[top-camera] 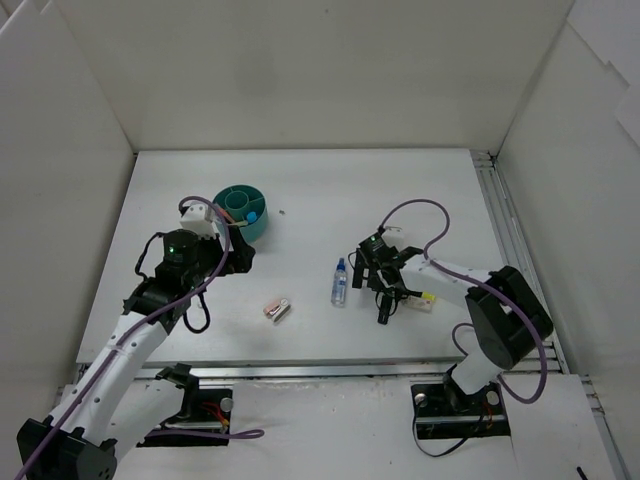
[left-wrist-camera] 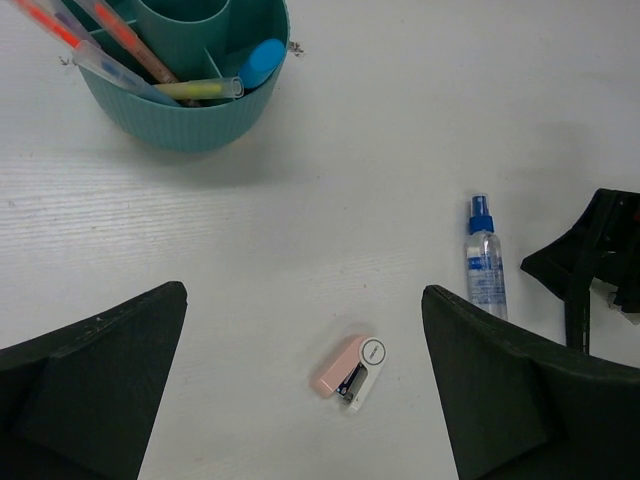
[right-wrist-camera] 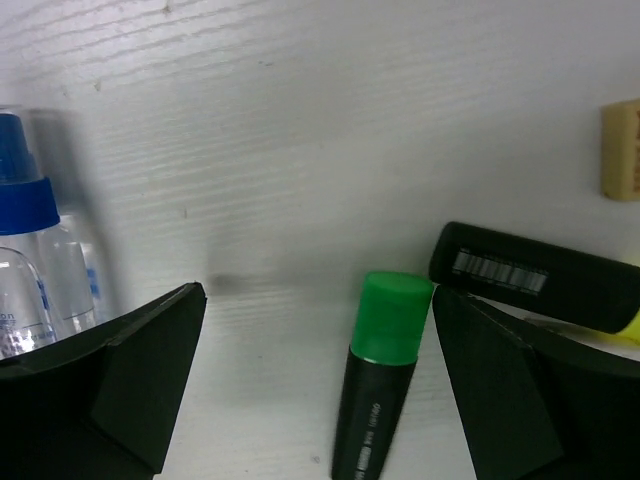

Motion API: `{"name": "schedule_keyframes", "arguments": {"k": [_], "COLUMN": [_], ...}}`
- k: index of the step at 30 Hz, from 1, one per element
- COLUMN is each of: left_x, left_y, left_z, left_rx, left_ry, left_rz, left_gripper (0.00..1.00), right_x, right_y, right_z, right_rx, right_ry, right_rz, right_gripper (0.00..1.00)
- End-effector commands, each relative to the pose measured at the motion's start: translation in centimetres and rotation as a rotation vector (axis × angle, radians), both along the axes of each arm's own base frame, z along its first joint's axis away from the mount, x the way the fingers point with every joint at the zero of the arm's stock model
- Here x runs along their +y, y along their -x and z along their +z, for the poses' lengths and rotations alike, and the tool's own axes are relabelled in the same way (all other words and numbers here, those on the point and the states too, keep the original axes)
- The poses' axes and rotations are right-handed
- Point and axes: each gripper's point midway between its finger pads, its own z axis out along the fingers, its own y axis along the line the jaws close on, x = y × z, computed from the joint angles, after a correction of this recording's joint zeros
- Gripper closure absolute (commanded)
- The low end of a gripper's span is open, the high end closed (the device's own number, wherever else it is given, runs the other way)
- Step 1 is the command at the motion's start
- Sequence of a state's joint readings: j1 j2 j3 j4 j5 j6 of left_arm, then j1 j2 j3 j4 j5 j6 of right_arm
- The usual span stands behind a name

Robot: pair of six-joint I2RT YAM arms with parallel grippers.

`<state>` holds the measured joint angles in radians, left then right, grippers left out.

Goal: Sort the stationery into containers
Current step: Pick up the pen from the center of the board.

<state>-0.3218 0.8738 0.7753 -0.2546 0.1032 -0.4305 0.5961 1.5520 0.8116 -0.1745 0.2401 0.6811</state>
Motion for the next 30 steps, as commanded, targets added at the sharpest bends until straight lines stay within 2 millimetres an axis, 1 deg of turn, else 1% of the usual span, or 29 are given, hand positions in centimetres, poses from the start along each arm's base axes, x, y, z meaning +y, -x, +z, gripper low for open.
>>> {"name": "schedule_keyframes", "arguments": {"k": [1,3,5,7,11,14,15,18,19,20,22,25,26,28,29,30], "left_x": [0.3,0.4,0.5,0.6,0.7,0.7,0.6,0.5,0.5,0.5,0.1,-0.3,-0.4,-0.8,-1.0,-1.6], "left_y": [-0.1,0.0,0.1,0.2,0.4,0.4,0.5,0.4,0.4,0.3,0.5,0.4,0.3,0.2,0.2,0.2], "left_z": [1.5,1.7,1.8,1.9,2.0,2.2,2.3,2.4,2.4,2.5,2.5,2.6,2.7,2.9,2.9,3.2], "left_rx": [-0.051,-0.058,-0.063,-0.066,-0.062,-0.066,-0.067,-0.069,-0.069,-0.072,-0.07,-0.077,-0.08,-0.083,-0.081,-0.082], "left_ry": [0.019,0.02,0.02,0.021,0.019,0.017,0.017,0.018,0.017,0.017,0.023,0.032,0.032,0.043,0.042,0.055], "left_rz": [0.03,0.036,0.037,0.04,0.042,0.037,0.03,0.025,0.025,0.026,0.011,-0.006,-0.012,-0.031,-0.043,-0.074], "left_gripper": [0.0,0.01,0.0,0.0,0.0,0.0,0.0,0.0,0.0,0.0,0.01,0.0,0.01,0.0,0.0,0.0], "right_x": [1.9,3.0,3.4,3.4,3.6,2.9,2.4,1.2,0.7,0.5,0.1,-0.4,-0.4,-0.5,-0.2,-0.1], "right_y": [-1.8,-1.4,-1.3,-0.9,0.4,1.7,2.0,3.8,4.7,5.1,6.2,7.3,7.5,7.5,7.5,7.3], "right_z": [0.7,0.7,1.0,1.0,0.9,0.7,0.4,-0.1,-0.4,-0.5,-0.9,-1.4,-1.5,-1.4,-1.3,-1.1], "right_rx": [-0.046,-0.037,-0.048,-0.047,-0.033,-0.021,-0.011,0.024,0.044,0.051,0.067,0.082,0.085,0.074,0.068,0.057], "right_ry": [0.023,0.008,0.007,-0.001,-0.032,-0.033,-0.026,-0.011,-0.008,-0.01,-0.018,-0.01,-0.007,0.015,0.023,0.033], "right_rz": [0.07,0.108,0.114,0.112,0.118,0.125,0.122,0.122,0.12,0.119,0.113,0.116,0.119,0.128,0.143,0.159], "right_gripper": [0.05,0.06,0.06,0.08,0.08,0.07,0.07,0.07,0.07,0.07,0.09,0.16,0.31,0.5,0.7,0.78]}}
